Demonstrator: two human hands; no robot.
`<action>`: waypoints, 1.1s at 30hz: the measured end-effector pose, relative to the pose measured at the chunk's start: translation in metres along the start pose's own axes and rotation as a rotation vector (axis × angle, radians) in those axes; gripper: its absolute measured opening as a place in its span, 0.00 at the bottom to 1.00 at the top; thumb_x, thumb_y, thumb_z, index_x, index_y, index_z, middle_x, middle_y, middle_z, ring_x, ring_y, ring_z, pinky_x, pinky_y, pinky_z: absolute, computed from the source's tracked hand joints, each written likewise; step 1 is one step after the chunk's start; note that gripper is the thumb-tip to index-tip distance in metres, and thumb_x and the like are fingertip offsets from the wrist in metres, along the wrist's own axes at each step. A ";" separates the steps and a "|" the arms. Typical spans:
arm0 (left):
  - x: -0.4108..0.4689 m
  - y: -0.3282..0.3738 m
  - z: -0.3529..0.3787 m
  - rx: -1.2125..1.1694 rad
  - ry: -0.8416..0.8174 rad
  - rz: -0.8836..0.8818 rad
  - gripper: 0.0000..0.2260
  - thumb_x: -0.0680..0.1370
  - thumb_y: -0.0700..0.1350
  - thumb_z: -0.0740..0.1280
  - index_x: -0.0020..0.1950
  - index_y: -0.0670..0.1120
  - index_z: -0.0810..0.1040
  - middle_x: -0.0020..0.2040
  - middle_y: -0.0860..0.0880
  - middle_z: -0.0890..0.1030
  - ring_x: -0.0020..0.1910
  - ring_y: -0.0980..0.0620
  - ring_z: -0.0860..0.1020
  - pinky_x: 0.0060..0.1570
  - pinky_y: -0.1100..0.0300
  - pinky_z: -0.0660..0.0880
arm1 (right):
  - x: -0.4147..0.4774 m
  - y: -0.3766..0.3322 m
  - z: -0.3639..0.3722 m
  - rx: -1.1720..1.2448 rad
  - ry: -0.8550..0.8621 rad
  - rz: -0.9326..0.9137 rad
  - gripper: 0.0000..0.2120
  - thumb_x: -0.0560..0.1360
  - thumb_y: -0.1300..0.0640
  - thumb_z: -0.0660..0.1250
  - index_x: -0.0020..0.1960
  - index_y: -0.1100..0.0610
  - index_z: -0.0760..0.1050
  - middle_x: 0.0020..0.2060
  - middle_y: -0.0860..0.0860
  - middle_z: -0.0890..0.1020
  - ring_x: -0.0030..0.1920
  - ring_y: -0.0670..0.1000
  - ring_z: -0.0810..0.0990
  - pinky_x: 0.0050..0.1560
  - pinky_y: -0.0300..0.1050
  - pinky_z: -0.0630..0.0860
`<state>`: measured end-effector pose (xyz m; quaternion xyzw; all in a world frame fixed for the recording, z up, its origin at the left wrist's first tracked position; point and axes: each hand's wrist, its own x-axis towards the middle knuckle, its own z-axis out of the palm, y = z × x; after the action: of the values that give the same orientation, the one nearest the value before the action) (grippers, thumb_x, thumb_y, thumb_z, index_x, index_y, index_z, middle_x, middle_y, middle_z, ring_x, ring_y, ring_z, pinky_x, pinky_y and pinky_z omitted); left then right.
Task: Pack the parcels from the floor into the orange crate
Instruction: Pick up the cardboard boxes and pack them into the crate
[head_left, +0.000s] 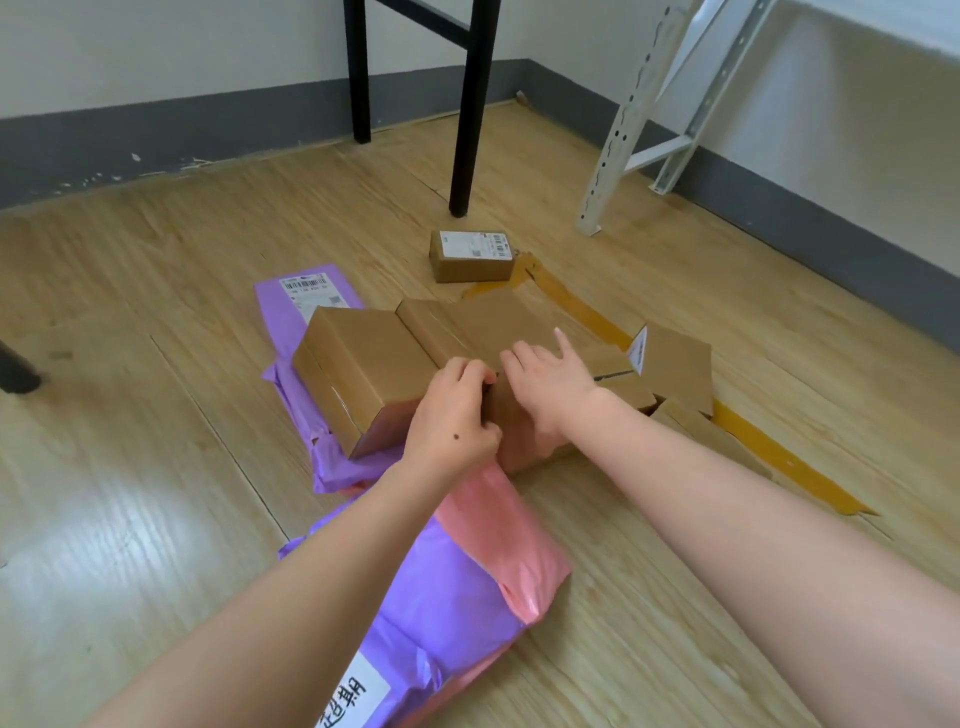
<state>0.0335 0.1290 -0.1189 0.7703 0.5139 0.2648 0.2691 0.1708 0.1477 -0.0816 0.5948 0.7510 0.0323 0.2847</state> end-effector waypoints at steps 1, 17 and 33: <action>0.001 0.000 -0.001 -0.014 -0.045 0.004 0.24 0.67 0.39 0.69 0.62 0.42 0.70 0.60 0.45 0.71 0.59 0.46 0.70 0.55 0.57 0.70 | -0.003 0.003 -0.008 0.004 0.005 -0.002 0.52 0.62 0.53 0.76 0.75 0.61 0.48 0.71 0.56 0.60 0.73 0.55 0.60 0.75 0.62 0.44; 0.023 -0.011 -0.018 -0.124 -0.214 -0.002 0.58 0.60 0.52 0.80 0.77 0.42 0.45 0.76 0.44 0.55 0.75 0.47 0.54 0.71 0.58 0.55 | -0.018 0.017 -0.101 0.166 -0.062 -0.022 0.56 0.53 0.45 0.81 0.72 0.59 0.57 0.63 0.53 0.65 0.66 0.56 0.68 0.73 0.54 0.58; -0.016 0.001 -0.169 -0.233 0.055 -0.160 0.55 0.45 0.60 0.75 0.69 0.44 0.63 0.63 0.47 0.71 0.63 0.49 0.70 0.62 0.50 0.71 | -0.045 -0.025 -0.238 0.032 0.029 -0.134 0.59 0.60 0.46 0.79 0.78 0.50 0.43 0.74 0.54 0.52 0.76 0.59 0.50 0.72 0.68 0.50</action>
<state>-0.0866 0.1377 0.0008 0.6829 0.5466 0.3212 0.3629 0.0443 0.1682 0.1249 0.5471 0.7937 0.0098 0.2655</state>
